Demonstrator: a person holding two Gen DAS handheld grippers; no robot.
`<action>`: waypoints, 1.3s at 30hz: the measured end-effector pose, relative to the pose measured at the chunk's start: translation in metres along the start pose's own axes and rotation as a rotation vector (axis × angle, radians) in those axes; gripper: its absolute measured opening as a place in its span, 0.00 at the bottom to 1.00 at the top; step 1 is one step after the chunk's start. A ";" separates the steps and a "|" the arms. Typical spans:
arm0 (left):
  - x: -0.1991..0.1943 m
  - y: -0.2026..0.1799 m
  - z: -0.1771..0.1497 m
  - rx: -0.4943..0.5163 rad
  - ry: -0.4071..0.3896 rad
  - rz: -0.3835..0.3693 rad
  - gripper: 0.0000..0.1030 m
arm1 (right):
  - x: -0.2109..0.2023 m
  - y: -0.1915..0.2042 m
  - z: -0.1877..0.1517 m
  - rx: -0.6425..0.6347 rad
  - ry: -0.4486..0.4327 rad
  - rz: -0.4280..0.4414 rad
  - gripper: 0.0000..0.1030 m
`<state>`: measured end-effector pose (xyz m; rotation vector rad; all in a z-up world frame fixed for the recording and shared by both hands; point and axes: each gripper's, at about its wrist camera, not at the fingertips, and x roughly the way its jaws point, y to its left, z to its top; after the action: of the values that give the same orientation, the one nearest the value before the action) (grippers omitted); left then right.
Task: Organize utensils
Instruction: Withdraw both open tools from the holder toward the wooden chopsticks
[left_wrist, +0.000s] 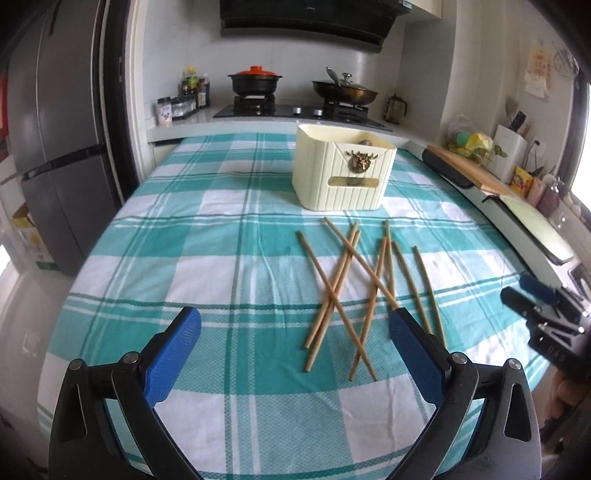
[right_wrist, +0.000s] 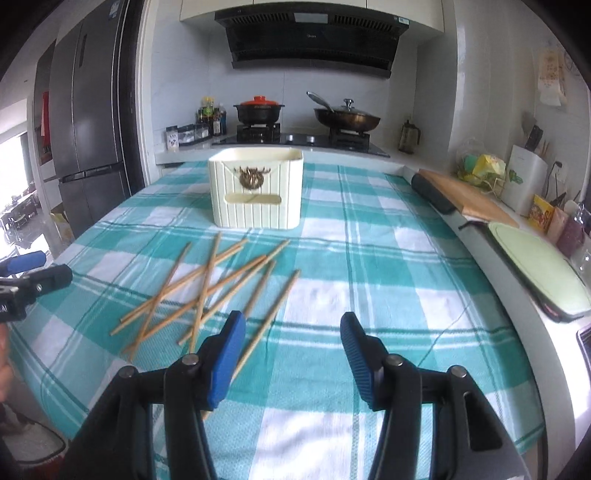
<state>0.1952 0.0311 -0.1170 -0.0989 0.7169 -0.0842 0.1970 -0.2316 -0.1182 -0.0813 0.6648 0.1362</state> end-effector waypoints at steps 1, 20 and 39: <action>0.000 0.002 -0.001 -0.009 0.001 0.000 0.99 | 0.001 0.000 -0.002 0.006 0.007 0.002 0.53; 0.023 0.015 -0.014 -0.016 0.063 0.114 0.99 | 0.017 -0.005 -0.010 0.063 0.028 -0.002 0.53; 0.040 0.020 -0.016 -0.024 0.113 0.119 0.99 | 0.092 -0.010 0.008 0.179 0.199 0.137 0.30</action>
<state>0.2155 0.0453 -0.1573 -0.0742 0.8353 0.0325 0.2753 -0.2309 -0.1690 0.1249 0.8788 0.2013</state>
